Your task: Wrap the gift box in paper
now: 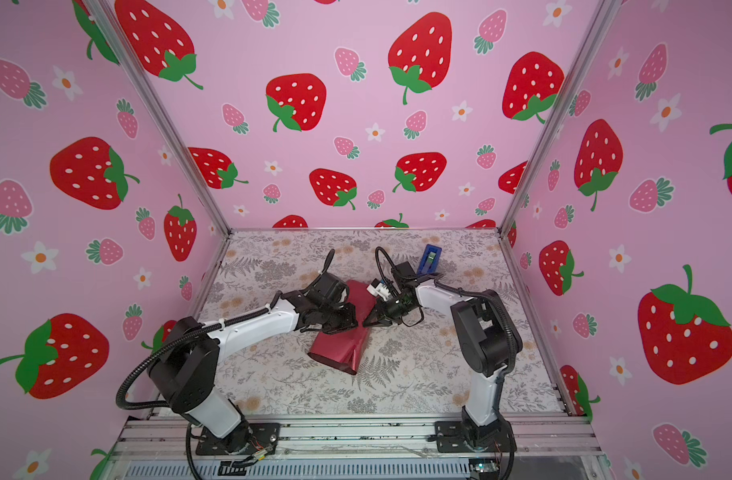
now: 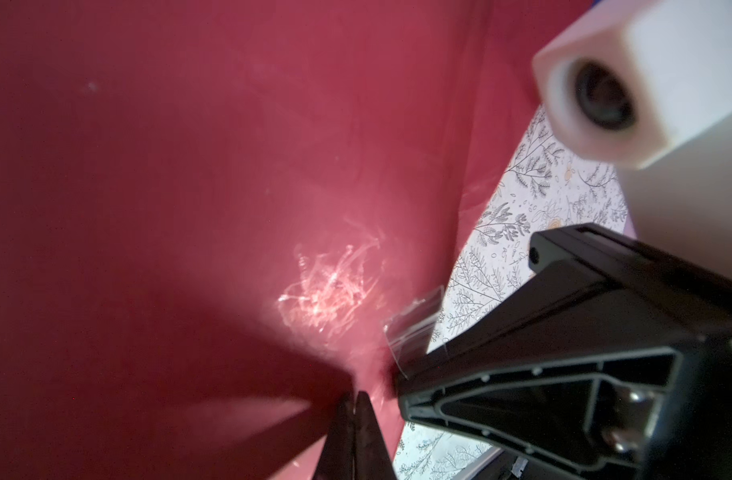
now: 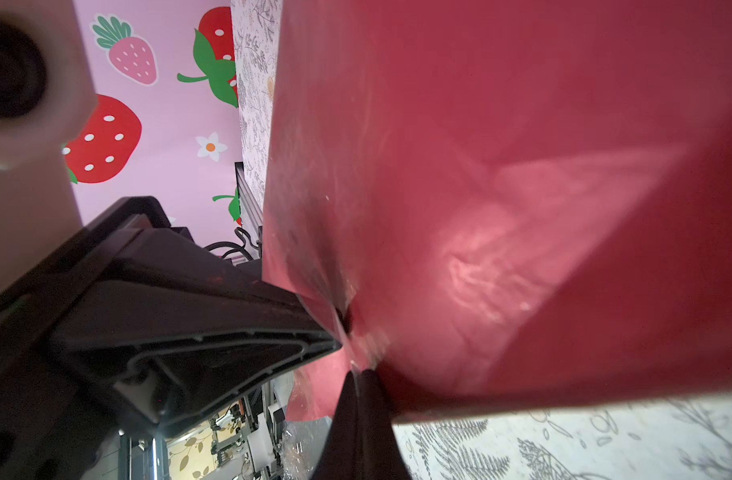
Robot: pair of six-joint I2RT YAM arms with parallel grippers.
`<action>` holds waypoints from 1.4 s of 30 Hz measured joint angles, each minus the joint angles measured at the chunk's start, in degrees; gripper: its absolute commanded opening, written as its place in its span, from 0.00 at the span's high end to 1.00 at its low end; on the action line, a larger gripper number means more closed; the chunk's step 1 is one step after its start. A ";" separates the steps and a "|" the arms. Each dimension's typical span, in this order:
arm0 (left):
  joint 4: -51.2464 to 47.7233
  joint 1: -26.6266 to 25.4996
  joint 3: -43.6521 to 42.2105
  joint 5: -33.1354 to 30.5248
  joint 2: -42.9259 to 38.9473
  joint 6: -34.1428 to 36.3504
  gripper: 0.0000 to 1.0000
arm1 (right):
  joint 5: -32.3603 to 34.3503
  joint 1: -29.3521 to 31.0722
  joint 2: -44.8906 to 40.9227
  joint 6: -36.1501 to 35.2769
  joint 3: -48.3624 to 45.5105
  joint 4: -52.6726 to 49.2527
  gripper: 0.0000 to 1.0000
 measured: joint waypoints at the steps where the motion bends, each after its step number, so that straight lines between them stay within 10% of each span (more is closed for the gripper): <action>1: 0.00 0.00 0.00 0.00 0.00 -0.02 0.92 | -0.04 0.00 0.13 -0.09 0.02 -0.11 1.00; 42: 7.41 4.94 3.10 11.32 5.90 -4.24 0.93 | -0.39 -0.04 0.76 -1.33 0.74 -1.51 1.00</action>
